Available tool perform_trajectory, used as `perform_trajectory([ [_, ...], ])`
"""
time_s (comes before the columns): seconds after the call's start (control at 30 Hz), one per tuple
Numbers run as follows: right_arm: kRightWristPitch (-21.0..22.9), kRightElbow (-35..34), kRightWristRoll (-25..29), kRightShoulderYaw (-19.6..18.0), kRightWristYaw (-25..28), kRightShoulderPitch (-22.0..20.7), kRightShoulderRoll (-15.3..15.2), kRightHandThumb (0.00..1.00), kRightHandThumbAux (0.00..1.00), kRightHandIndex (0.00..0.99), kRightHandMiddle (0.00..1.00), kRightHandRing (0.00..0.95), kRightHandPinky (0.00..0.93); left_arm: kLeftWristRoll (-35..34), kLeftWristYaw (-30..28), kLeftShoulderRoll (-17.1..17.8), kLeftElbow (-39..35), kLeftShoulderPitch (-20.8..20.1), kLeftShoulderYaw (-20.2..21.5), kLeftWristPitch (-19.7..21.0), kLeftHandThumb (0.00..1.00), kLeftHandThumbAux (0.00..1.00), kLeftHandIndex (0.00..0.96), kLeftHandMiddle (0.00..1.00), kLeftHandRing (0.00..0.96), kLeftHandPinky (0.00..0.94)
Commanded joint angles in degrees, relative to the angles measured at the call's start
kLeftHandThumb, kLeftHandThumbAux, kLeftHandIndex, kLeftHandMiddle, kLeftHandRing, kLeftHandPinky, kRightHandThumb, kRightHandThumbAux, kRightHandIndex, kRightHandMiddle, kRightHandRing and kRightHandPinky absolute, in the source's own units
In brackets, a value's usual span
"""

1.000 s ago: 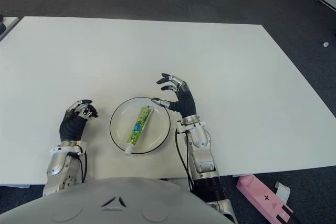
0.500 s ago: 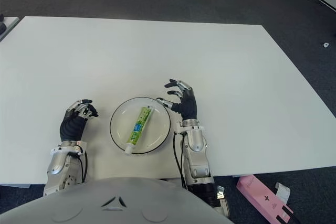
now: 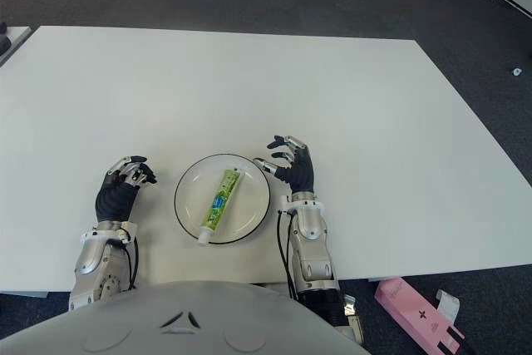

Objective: Put the toothpaste on the table into the plate.

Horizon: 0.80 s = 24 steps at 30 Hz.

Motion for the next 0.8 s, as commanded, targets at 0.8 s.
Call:
perform_trajectory([
  [0.8,-9.87,11.23,1.07,-6.39,-3.38,-2.27,2.19,0.703,0.728,0.434,0.599,0.581,0.566,0.47,-0.84,0.71,3.35,-0.43,0.32,0.88,0.712,0.717,0.435,0.591,0.569,0.542],
])
